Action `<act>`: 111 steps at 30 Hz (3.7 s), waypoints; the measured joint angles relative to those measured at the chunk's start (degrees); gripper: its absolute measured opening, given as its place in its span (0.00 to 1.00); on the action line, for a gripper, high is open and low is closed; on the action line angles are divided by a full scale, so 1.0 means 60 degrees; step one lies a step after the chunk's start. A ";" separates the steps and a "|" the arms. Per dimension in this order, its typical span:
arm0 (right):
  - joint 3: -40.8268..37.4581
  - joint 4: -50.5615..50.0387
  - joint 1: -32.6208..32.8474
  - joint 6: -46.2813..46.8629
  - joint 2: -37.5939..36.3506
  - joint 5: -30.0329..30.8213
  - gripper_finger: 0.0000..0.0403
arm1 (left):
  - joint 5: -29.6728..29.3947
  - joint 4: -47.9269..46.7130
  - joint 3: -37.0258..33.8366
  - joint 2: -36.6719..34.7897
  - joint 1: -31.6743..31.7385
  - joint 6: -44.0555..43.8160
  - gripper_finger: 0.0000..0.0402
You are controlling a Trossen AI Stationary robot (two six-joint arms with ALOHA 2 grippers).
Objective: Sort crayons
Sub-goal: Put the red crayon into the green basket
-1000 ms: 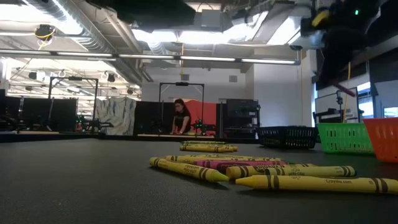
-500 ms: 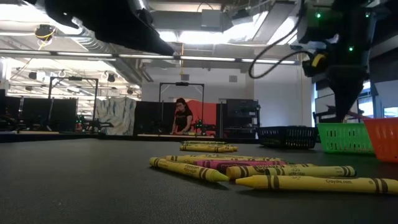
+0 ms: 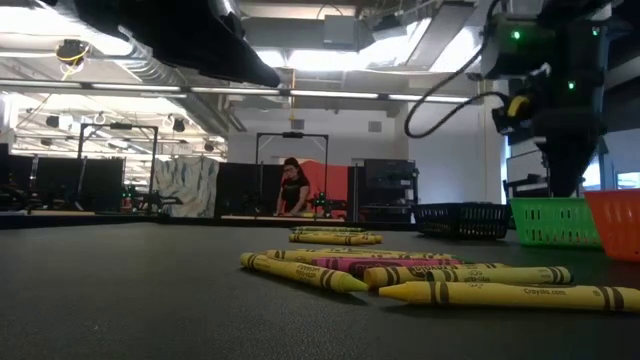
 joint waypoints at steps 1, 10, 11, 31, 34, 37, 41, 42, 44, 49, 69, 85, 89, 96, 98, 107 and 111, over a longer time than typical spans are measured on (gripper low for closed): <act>0.0149 -0.0022 0.0005 -0.0090 0.0000 -0.0119 0.38 | 0.0000 0.0003 0.0002 0.0000 0.0000 0.0007 0.32; 0.0552 0.4271 0.0935 -0.2846 -0.0007 0.1812 0.45 | -0.0183 -0.0118 0.0005 0.0000 -0.0133 -0.1118 0.32; 0.0423 0.5045 0.1019 -0.3302 -0.0007 0.1930 0.45 | -0.0146 -0.0191 0.0015 0.0000 -0.0152 -0.1360 0.32; -0.0969 1.4136 0.1268 -0.7686 0.1082 -0.0468 0.45 | 0.4562 -0.7612 0.1499 0.0000 -0.1466 -1.0976 0.32; -0.0969 1.5048 0.1268 -0.7907 0.1213 -0.1407 0.45 | 0.4951 -0.7714 0.1499 0.0000 -0.2046 -1.2632 0.32; -0.0969 1.5448 0.1268 -0.7912 0.1217 -0.2061 0.45 | 0.5074 -0.7719 0.1499 0.0000 -0.2783 -1.4246 0.32; -0.0969 1.5645 0.1268 -0.7971 0.1191 -0.2371 0.45 | 0.5515 -0.7734 0.1499 0.0000 -0.3753 -1.6344 0.32; -0.0969 1.5657 0.1268 -0.8055 0.1191 -0.2371 0.45 | 0.5491 -0.7772 0.1499 0.0000 -0.3978 -1.6819 0.32; -0.0969 1.5634 0.1268 -0.8130 0.1188 -0.2365 0.45 | 0.5263 -0.8025 0.1499 0.0000 -0.4405 -1.7739 0.32; -0.0969 1.5613 0.1268 -0.8134 0.1188 -0.2284 0.45 | 0.4746 -0.9397 0.1495 0.0000 -0.4972 -1.8969 0.32; -0.0958 1.5333 0.1260 -0.8130 0.1180 -0.2269 0.45 | 0.4018 -1.0303 0.0270 0.0008 -0.3938 -1.6204 0.32; -0.0958 1.5267 0.1268 -0.8025 0.1177 -0.2268 0.45 | 0.4087 -0.9249 -0.0292 -0.0011 -0.3938 -1.6178 0.32; -0.0958 1.5267 0.1268 -0.8025 0.1177 -0.2269 0.45 | 0.4058 -0.9209 -0.0301 -0.0011 -0.3938 -1.6178 0.32; -0.0958 1.5267 0.1268 -0.8026 0.1177 -0.2265 0.45 | 0.4085 -0.8946 -0.0338 0.0018 -0.3942 -1.5992 0.32; -0.0958 1.5265 0.1268 -0.8025 0.1177 -0.2265 0.45 | 0.4082 -0.8967 -0.0341 0.0018 -0.3945 -1.5992 0.32; -0.0958 1.5253 0.1268 -0.8028 0.1177 -0.2265 0.45 | 0.4314 -0.8800 -0.0694 -0.0010 -0.3939 -1.6537 0.32; -0.0958 1.5231 0.1268 -0.8028 0.1177 -0.2267 0.45 | 0.4417 -0.8565 -0.0880 -0.0036 -0.3934 -1.6692 0.32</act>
